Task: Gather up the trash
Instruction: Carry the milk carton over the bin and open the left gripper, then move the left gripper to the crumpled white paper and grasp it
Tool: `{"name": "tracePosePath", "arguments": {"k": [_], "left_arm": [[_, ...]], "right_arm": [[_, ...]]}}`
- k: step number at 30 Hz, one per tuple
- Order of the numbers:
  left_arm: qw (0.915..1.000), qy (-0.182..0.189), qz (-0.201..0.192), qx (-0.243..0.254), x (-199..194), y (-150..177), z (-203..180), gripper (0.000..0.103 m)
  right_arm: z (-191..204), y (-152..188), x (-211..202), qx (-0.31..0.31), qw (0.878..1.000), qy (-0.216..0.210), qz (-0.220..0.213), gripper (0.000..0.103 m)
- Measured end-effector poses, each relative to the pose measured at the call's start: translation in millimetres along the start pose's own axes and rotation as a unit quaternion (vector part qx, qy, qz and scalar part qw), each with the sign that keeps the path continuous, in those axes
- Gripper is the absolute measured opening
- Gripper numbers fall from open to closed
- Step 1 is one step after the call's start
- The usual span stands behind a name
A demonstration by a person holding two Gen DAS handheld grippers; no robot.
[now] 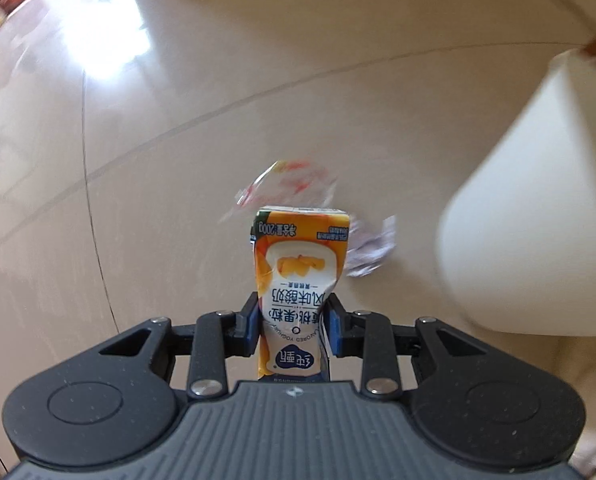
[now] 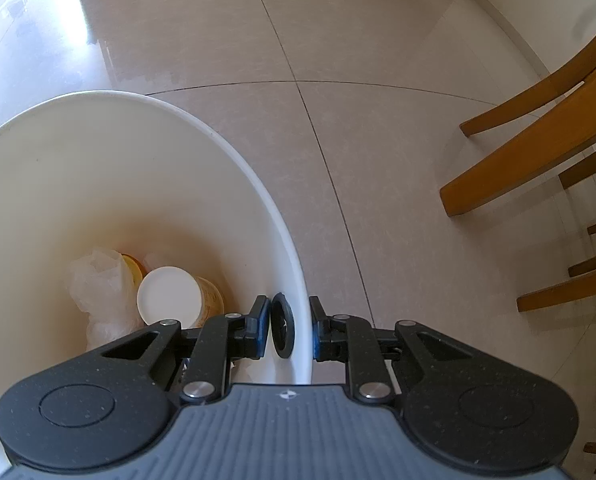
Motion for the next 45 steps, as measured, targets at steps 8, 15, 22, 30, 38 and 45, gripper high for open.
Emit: {"name": "tracePosePath", "arguments": {"k": [8,15,22,30,38,45], "left_arm": [[0.9912,0.092,-0.067,0.068,-113,-54,-70,0.031],[0.9765,0.149,-0.091,0.126,-129,-76,-152,0.037],[0.9716,0.144,-0.122,0.143,-126,-70,-184,0.093],[0.98,0.109,-0.132,0.101,-119,-76,-136,0.094],[0.986,0.075,-0.144,0.04,-78,-65,-75,0.097],[0.9893,0.078,-0.121,-0.022,6,-33,-43,0.097]], "right_arm": [[-1,0,0,0.002,1.0,-0.002,-0.001,0.023],[-3,-1,0,0.006,1.0,-0.005,-0.001,0.022],[-6,1,0,0.006,1.0,-0.01,-0.004,0.022],[-9,2,1,0.005,1.0,-0.014,-0.007,0.022],[-5,6,0,-0.005,1.0,-0.012,-0.014,0.022],[-5,5,-1,-0.003,1.0,-0.016,-0.013,0.022]]}}
Point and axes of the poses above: each gripper's, at about its wrist camera, not at the fingertips, and x roughly the way its jaws point, z to its left, y to its underside, the point moved 3 cm from there along x, roughly the way its jaws point, and after that the axes turned 1 degree about -x, right-handed, at the moved point
